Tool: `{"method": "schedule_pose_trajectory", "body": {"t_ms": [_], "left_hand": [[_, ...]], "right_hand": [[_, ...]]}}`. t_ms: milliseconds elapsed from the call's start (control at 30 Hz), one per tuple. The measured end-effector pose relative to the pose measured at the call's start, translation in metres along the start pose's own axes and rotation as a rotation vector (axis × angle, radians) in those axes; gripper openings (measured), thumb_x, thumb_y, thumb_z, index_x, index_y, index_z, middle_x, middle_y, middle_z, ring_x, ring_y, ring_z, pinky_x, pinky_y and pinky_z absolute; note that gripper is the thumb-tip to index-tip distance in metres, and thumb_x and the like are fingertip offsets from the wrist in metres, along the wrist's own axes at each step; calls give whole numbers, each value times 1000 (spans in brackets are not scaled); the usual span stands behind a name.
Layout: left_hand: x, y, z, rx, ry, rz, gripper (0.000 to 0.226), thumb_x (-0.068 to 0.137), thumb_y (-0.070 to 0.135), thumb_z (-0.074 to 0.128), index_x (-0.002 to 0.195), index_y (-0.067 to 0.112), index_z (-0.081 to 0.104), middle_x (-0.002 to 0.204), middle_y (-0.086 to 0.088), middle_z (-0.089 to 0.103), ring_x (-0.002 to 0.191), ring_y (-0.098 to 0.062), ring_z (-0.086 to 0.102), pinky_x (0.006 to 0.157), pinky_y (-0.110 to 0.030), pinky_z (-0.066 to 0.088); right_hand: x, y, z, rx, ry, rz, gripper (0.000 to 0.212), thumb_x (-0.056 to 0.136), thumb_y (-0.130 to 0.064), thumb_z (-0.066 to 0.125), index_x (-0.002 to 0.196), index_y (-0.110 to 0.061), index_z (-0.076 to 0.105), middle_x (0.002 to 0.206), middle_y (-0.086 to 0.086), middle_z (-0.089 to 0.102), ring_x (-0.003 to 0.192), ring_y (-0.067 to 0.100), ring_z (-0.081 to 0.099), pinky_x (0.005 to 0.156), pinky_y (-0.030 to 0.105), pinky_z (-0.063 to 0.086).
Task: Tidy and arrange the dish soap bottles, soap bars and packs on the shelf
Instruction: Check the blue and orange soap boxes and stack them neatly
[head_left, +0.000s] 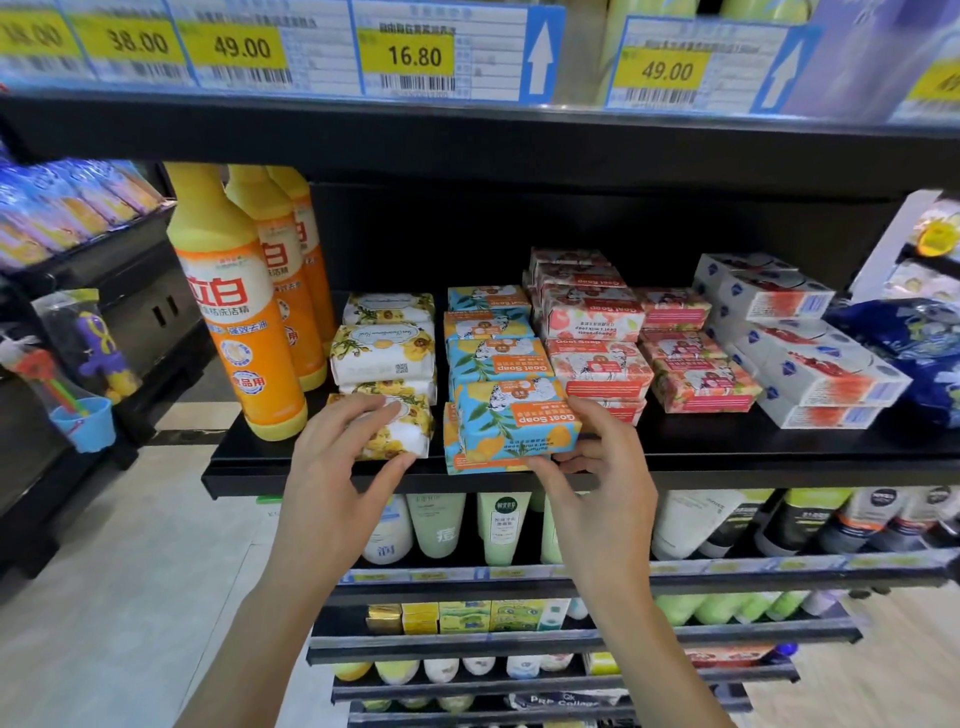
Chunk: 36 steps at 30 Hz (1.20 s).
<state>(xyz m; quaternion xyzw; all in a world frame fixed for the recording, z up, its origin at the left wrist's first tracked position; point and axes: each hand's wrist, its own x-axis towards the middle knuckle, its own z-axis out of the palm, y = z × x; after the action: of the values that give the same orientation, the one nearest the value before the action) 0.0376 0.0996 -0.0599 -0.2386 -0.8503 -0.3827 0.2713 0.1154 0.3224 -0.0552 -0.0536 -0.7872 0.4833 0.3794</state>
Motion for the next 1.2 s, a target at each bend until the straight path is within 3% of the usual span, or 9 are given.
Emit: {"method": "schedule_pose_trajectory", "body": {"t_ms": [100, 233, 367, 667, 933, 1067, 1200], "left_hand": [[0, 0, 1, 2, 4, 1, 49, 84, 17, 80, 131, 15, 68, 134, 15, 52, 129, -2, 42, 110, -37, 39], [0, 0, 0, -7, 4, 6, 48, 86, 30, 71, 131, 16, 68, 134, 13, 54, 130, -4, 43, 111, -37, 38], [0, 1, 0, -11, -6, 2, 50, 85, 34, 67, 131, 15, 68, 134, 9, 56, 130, -8, 45, 111, -37, 39], [0, 2, 0, -7, -4, 1, 51, 85, 36, 67, 131, 14, 68, 134, 10, 55, 129, -6, 44, 110, -38, 39], [0, 2, -1, -8, -3, 4, 51, 84, 35, 67, 131, 15, 68, 134, 11, 54, 130, -4, 42, 110, -38, 39], [1, 4, -1, -4, -9, -4, 51, 83, 34, 68, 131, 15, 68, 134, 12, 54, 129, -4, 42, 109, -39, 39], [0, 5, -1, 13, -6, -15, 49, 83, 25, 76, 130, 15, 69, 134, 12, 54, 129, -4, 43, 110, -38, 38]], "right_hand": [[0, 2, 1, -18, -6, -8, 64, 84, -11, 84, 129, -42, 51, 115, -16, 55, 94, 6, 62, 79, 21, 54], [-7, -1, -1, 29, -45, -1, 62, 86, -27, 82, 140, -35, 52, 124, -18, 52, 110, 9, 58, 89, 21, 50], [-6, -6, 1, 75, 0, 35, 56, 88, -34, 79, 139, -32, 55, 126, -16, 57, 118, 11, 58, 94, 32, 52], [2, -12, 9, 96, -23, 55, 53, 84, -31, 83, 131, -26, 60, 117, -14, 59, 108, 3, 59, 85, 10, 43], [14, -14, -12, 68, -49, 38, 51, 82, -54, 76, 125, -31, 61, 113, -15, 61, 107, 8, 60, 87, 22, 48], [54, -21, -40, -34, 58, -48, 44, 87, -48, 74, 124, -26, 62, 111, -8, 61, 101, 8, 60, 87, 26, 51], [117, -8, -55, -309, -35, 15, 68, 84, -50, 79, 139, -17, 57, 127, 2, 60, 113, 14, 59, 97, 31, 49]]}}
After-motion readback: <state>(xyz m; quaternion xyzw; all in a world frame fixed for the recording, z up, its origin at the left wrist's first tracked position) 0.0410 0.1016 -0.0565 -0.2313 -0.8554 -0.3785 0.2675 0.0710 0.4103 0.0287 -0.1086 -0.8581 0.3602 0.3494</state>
